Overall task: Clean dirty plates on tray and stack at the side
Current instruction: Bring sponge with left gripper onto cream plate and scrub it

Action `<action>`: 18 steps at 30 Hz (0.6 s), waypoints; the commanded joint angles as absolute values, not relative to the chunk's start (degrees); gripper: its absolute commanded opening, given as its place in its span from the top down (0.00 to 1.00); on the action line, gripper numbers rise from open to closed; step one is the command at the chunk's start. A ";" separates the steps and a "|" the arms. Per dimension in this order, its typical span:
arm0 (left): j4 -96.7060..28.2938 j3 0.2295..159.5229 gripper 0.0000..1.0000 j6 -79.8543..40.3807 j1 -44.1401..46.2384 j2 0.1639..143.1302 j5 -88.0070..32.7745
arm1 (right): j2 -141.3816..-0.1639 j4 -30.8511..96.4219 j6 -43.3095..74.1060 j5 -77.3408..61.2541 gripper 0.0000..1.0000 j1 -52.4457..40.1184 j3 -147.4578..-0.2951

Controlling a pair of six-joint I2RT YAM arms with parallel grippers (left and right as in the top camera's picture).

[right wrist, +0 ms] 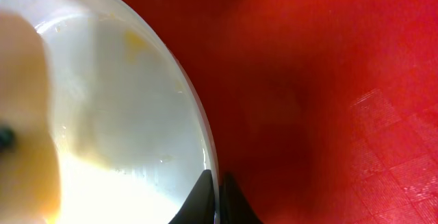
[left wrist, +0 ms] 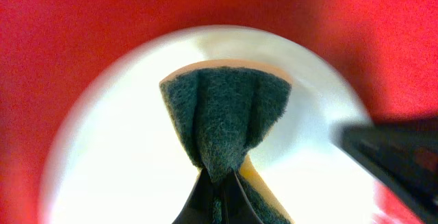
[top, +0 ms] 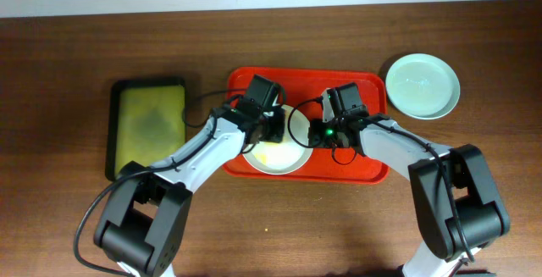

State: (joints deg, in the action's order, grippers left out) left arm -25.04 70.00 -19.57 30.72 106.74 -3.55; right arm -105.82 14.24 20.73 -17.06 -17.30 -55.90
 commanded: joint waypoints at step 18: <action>-30.98 70.74 1.00 -20.12 26.52 108.81 22.31 | -107.26 15.16 19.94 -14.39 0.95 -16.86 -54.52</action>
State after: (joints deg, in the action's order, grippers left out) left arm -29.54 71.79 -19.64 29.69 112.29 13.72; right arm -105.82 14.24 20.71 -17.06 -17.26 -55.92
